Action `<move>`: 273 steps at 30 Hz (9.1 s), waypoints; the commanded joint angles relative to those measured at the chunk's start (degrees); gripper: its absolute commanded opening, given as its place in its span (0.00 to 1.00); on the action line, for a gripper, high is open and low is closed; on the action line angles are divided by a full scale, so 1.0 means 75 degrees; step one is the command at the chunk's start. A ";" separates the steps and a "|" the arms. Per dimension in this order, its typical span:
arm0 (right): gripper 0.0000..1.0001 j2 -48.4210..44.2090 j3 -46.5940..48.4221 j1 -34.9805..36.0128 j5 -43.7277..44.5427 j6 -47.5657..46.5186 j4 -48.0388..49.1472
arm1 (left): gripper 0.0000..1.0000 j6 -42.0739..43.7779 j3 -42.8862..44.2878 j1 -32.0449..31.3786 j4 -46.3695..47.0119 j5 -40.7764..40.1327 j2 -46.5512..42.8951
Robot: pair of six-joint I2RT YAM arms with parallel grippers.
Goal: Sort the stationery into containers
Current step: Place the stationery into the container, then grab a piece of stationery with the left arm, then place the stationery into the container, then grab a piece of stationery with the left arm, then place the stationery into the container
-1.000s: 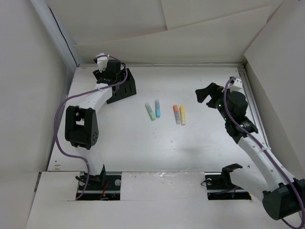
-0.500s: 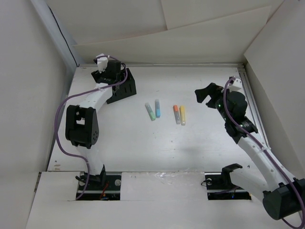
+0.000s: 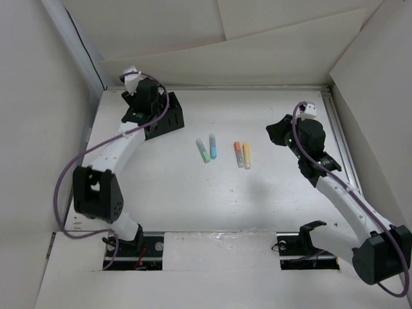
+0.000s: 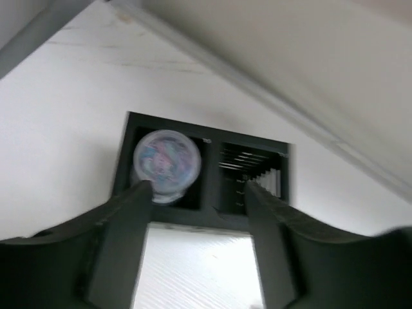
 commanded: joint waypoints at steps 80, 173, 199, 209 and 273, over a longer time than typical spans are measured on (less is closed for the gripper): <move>0.43 0.0029 0.0471 0.0348 -0.0122 -0.0119 0.0338 | 0.04 -0.0730 -0.0677 -0.3249 0.0501 -0.0331 0.0710; 0.44 -0.0112 0.0471 0.0418 -0.0192 -0.0119 0.0338 | 0.48 0.3501 0.2500 -0.1045 0.3244 -0.3215 0.3417; 0.11 -0.0568 0.0318 0.0418 0.0381 -0.0119 0.0338 | 0.22 0.0795 0.1400 -0.3331 0.0126 0.1775 0.2056; 0.54 -0.0335 0.0318 0.0418 0.0136 -0.0119 0.0338 | 0.40 0.0548 0.1363 -0.3401 -0.0507 0.1614 0.2971; 0.53 -0.0264 0.0318 0.0418 -0.0075 -0.0119 0.0338 | 0.05 0.1308 0.3824 -0.0237 0.0594 -0.0599 0.2782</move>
